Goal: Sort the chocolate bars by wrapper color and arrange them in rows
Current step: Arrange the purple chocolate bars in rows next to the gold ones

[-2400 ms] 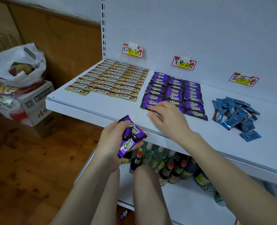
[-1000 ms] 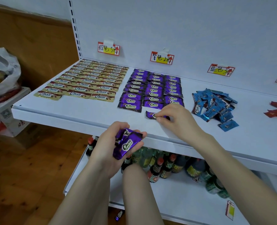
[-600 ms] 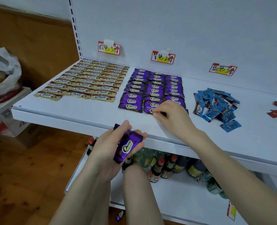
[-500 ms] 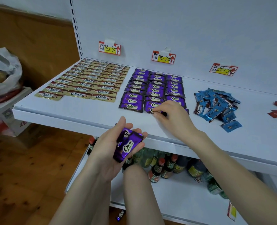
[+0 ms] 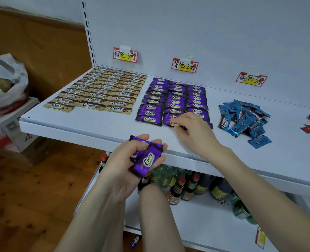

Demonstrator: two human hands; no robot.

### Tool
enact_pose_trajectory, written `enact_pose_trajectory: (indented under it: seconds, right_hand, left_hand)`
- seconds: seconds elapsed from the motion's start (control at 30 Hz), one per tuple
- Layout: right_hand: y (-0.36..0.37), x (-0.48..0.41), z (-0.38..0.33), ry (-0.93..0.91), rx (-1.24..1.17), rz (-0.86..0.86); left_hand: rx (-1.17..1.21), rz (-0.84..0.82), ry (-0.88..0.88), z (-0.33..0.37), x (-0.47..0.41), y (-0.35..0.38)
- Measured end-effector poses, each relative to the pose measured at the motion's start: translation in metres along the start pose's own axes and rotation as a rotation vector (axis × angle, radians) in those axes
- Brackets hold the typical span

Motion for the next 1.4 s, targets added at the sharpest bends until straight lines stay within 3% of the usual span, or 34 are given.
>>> enact_pose_trajectory:
  seconds: [0.1, 0.2, 0.33, 0.63, 0.8, 0.9, 1.1, 1.3, 1.4]
  right_hand:
    - [-0.014, 0.01, -0.019, 0.021, -0.269, 0.097]
    - [-0.024, 0.033, -0.05, 0.098, -0.571, 0.066]
    - [-0.014, 0.052, -0.067, 0.162, -0.463, -0.082]
    - [-0.023, 0.053, -0.053, 0.231, -0.653, 0.024]
    - [-0.041, 0.052, -0.049, 0.278, -0.901, 0.103]
    - [-0.045, 0.052, -0.045, 0.326, -0.988, 0.118]
    - [-0.045, 0.06, -0.038, 0.36, -0.96, 0.114]
    - [-0.056, 0.071, -0.028, -0.049, -0.624, -0.016]
    - [-0.058, 0.073, -0.02, -0.108, -0.524, -0.027]
  left_hand:
    - [0.05, 0.02, 0.025, 0.0, 0.0, 0.001]
    - [0.106, 0.01, 0.065, 0.001, -0.001, 0.008]
    - [0.146, -0.049, 0.047, -0.002, 0.0, 0.019]
    - [0.123, -0.056, 0.096, -0.006, 0.004, 0.026]
    - [-0.174, 0.149, 0.216, -0.012, -0.002, 0.012]
    - [-0.348, 0.1, 0.231, -0.016, 0.003, 0.014]
    - [-0.407, 0.037, 0.26, -0.017, 0.007, 0.021]
    - [-0.442, 0.035, 0.243, -0.018, 0.001, 0.025]
    - [-0.447, 0.015, 0.232, -0.023, -0.002, 0.03]
Point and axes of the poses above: each hand's wrist, its own x-axis away from the middle knuckle, its own y-axis out of the palm, z = x × y, the point moved 3 cm from there along -x, towards the middle knuckle, and after that the axes turned 9 degrees about -x, right-handed, at the moved point
